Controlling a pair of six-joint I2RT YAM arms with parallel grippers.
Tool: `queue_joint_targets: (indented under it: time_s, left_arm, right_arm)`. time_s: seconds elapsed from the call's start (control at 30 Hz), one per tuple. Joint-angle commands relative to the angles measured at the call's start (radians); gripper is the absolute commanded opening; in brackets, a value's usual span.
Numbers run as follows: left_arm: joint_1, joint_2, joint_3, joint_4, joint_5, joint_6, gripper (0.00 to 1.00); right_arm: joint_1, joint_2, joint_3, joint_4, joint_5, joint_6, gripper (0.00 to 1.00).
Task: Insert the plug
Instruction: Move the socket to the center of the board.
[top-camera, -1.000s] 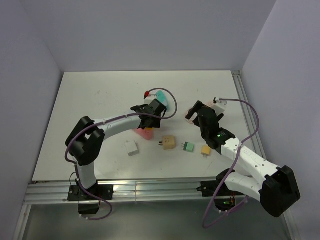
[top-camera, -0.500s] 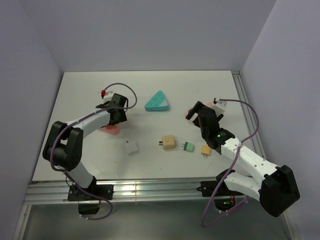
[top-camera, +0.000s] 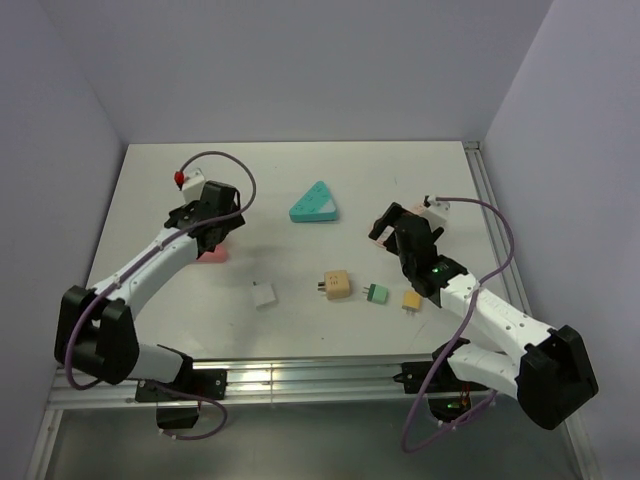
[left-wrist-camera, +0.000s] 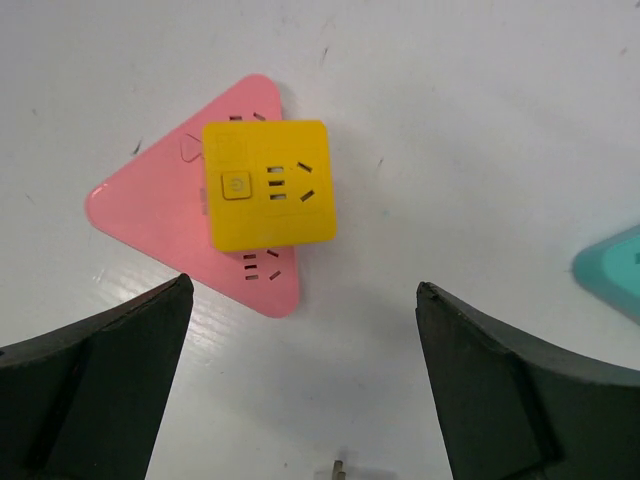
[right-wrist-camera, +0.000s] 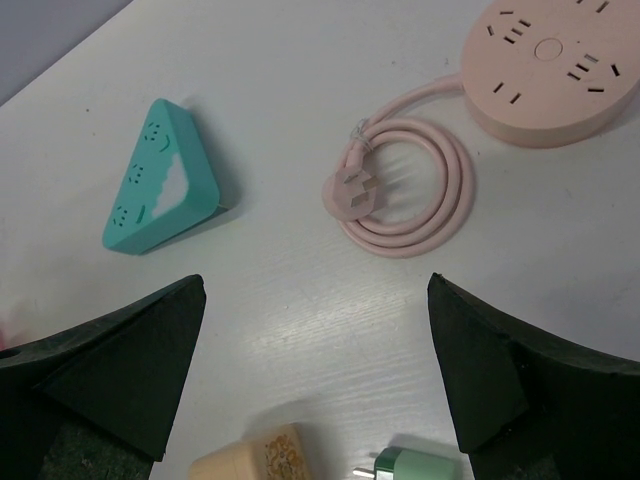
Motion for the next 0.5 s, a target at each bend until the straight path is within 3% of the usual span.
queue_joint_targets:
  time_s: [0.0, 0.2, 0.37, 0.47]
  left_arm:
    - [-0.003, -0.096, -0.017, 0.015, -0.063, -0.044, 0.99]
    - [-0.035, -0.179, -0.045, 0.134, 0.041, 0.022, 1.00]
    - [-0.150, -0.103, 0.016, 0.160, 0.011, 0.076, 1.00]
    - [-0.178, -0.037, 0.067, 0.162, 0.040, 0.082, 1.00]
  right_arm:
    - [-0.008, 0.011, -0.006, 0.067, -0.011, -0.013, 0.99]
    - [-0.006, -0.007, -0.055, 0.128, 0.014, -0.016, 0.99]
    - [-0.003, -0.076, -0.185, 0.357, 0.004, -0.071, 0.99]
    - [-0.003, -0.096, -0.193, 0.339, -0.005, -0.096, 0.99]
